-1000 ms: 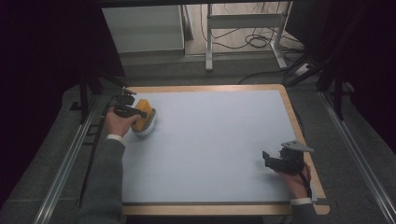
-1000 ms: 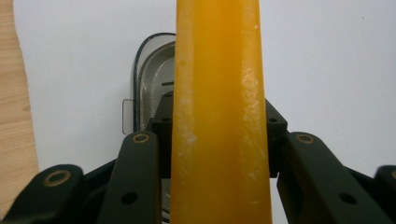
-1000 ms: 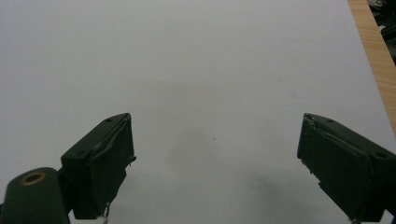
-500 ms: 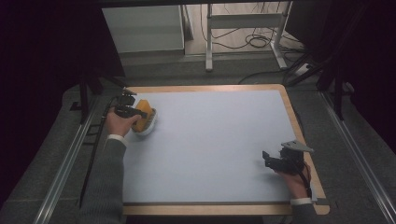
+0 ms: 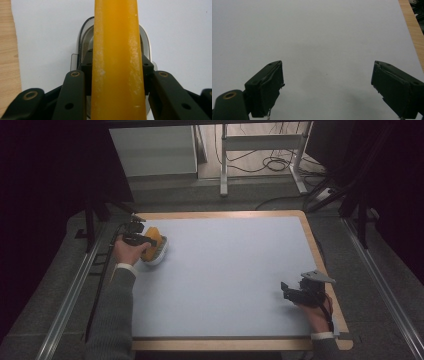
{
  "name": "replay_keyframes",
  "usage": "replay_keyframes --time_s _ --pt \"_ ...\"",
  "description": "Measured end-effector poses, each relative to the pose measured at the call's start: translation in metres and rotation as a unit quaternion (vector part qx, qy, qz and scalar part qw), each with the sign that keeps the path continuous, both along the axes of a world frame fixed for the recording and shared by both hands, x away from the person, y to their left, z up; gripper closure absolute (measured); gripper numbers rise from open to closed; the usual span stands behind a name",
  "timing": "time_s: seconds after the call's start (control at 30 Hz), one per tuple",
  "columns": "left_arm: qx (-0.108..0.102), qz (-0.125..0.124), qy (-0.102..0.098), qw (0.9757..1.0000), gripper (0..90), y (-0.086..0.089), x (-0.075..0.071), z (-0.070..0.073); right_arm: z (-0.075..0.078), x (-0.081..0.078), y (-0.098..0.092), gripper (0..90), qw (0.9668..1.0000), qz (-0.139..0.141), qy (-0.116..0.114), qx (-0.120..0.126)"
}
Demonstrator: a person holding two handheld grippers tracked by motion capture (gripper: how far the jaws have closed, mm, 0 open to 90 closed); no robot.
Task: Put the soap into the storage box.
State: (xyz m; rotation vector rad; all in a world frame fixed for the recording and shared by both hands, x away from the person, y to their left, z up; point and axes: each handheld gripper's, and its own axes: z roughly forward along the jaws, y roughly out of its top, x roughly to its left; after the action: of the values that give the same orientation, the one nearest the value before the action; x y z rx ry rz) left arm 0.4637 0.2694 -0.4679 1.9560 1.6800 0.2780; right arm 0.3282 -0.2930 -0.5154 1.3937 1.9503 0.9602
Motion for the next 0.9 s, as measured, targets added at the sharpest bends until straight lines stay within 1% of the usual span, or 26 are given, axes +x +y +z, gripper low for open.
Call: replay_keyframes --time_s 0.07,0.13,0.17,0.2,0.27,0.37,0.5,0.57,0.63,0.67,0.7,0.73,0.77,0.8,0.9 --pt "0.002 0.0 -0.001 1.0 60.9 0.0 0.001 0.0 0.0 0.0 0.0 10.8 1.0 0.0 0.0 -0.001" --pt "-0.003 0.001 0.002 1.0 60.9 -0.001 0.003 -0.001 0.0 0.0 0.0 10.8 1.0 -0.001 0.001 0.0" --pt "-0.006 0.004 0.001 1.0 60.9 -0.001 0.003 -0.002 -0.001 0.0 0.0 10.8 1.0 -0.001 0.001 0.0" --pt "-0.005 0.0 0.005 1.0 60.9 0.0 0.004 -0.002 -0.001 0.0 0.0 10.8 1.0 0.0 0.001 -0.001" --pt "-0.008 0.0 0.005 1.0 60.9 -0.001 0.004 -0.003 -0.001 0.0 0.0 10.8 1.0 -0.001 0.001 -0.001" --pt "-0.005 0.001 0.008 1.0 60.9 -0.003 0.005 -0.005 -0.001 0.0 0.0 10.8 1.0 -0.001 0.001 -0.001" --pt "-0.006 0.001 0.009 0.9999 60.8 -0.003 0.005 -0.007 -0.001 0.0 0.0 10.8 1.0 -0.001 0.002 -0.001" --pt "-0.007 0.002 0.005 1.0 60.4 -0.002 0.005 -0.008 -0.001 0.0 0.0 10.8 1.0 -0.001 0.002 -0.001" --pt "-0.014 0.011 -0.01 0.9998 56.2 -0.001 0.003 -0.004 -0.001 0.0 0.0 10.8 1.0 0.0 0.002 -0.001" --pt "-0.013 0.013 -0.013 0.9997 54.5 0.0 0.002 -0.001 -0.001 0.0 0.0 10.8 1.0 0.001 0.002 -0.002" --pt "-0.006 0.006 -0.012 0.9999 53.1 0.001 0.002 0.001 -0.001 0.0 0.0 10.8 1.0 0.001 0.002 -0.002" --pt "-0.006 0.011 -0.017 0.9998 52.0 0.0 0.001 0.001 -0.001 0.0 0.0 10.8 1.0 0.0 0.002 -0.001" --pt "0.001 0.008 -0.016 0.9998 50.5 0.002 0.0 0.003 -0.001 0.0 0.0 10.8 1.0 0.002 0.002 -0.002" --pt "0.0 0.015 -0.02 0.9997 49.3 0.002 0.0 0.004 -0.001 0.0 0.001 10.8 1.0 0.002 0.003 -0.001" --pt "0.002 0.019 -0.026 0.9995 45.8 0.005 -0.001 0.006 -0.001 0.0 0.002 10.8 1.0 0.003 0.002 -0.002"
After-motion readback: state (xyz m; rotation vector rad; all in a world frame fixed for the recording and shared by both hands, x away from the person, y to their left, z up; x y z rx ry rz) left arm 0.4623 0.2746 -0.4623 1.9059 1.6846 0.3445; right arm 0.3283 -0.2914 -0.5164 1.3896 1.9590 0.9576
